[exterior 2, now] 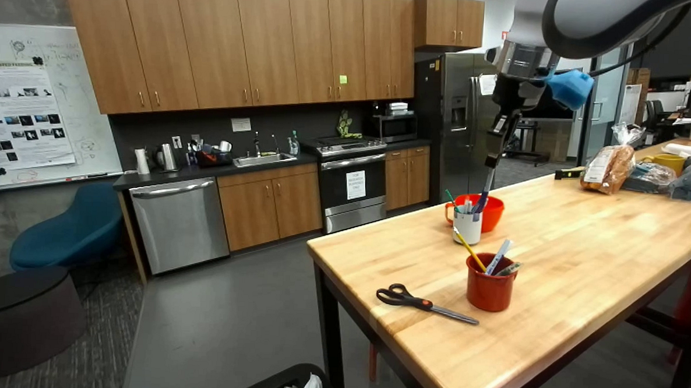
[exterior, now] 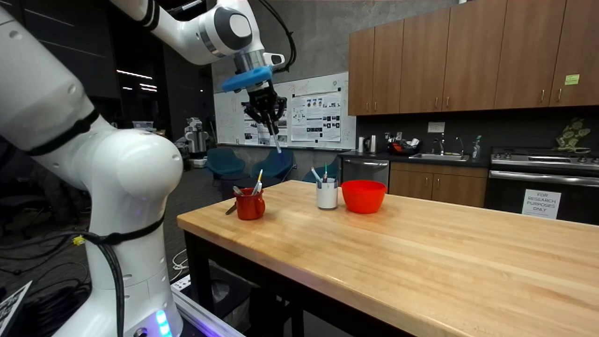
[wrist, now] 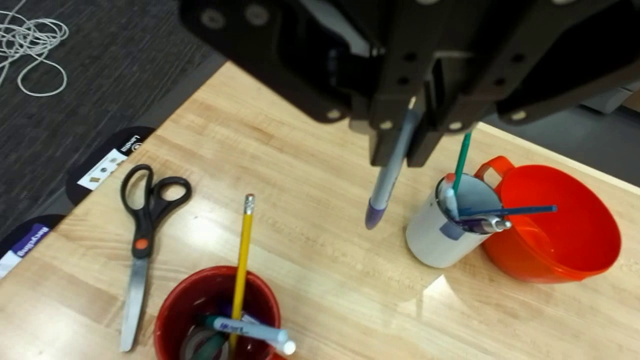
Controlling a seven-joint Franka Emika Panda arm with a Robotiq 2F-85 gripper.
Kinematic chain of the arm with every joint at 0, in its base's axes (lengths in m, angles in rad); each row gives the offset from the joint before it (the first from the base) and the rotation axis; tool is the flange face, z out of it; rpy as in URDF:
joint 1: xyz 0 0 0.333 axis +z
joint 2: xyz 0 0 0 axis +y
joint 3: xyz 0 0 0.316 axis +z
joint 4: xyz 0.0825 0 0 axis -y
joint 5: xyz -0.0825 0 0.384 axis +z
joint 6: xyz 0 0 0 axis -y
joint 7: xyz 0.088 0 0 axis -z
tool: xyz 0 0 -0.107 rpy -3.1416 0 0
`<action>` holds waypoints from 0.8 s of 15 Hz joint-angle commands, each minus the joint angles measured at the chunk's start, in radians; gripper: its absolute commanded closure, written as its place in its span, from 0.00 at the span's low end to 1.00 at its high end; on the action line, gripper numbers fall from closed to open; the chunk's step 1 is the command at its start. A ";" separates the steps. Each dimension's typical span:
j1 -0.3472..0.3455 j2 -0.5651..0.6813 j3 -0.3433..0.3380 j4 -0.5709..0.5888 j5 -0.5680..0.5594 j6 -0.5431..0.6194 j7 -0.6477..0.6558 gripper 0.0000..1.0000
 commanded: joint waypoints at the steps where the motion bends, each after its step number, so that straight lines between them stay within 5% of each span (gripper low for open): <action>1: 0.047 -0.060 -0.009 -0.083 0.054 0.033 -0.008 0.97; 12: 0.090 -0.037 -0.014 -0.155 0.135 0.009 -0.014 0.97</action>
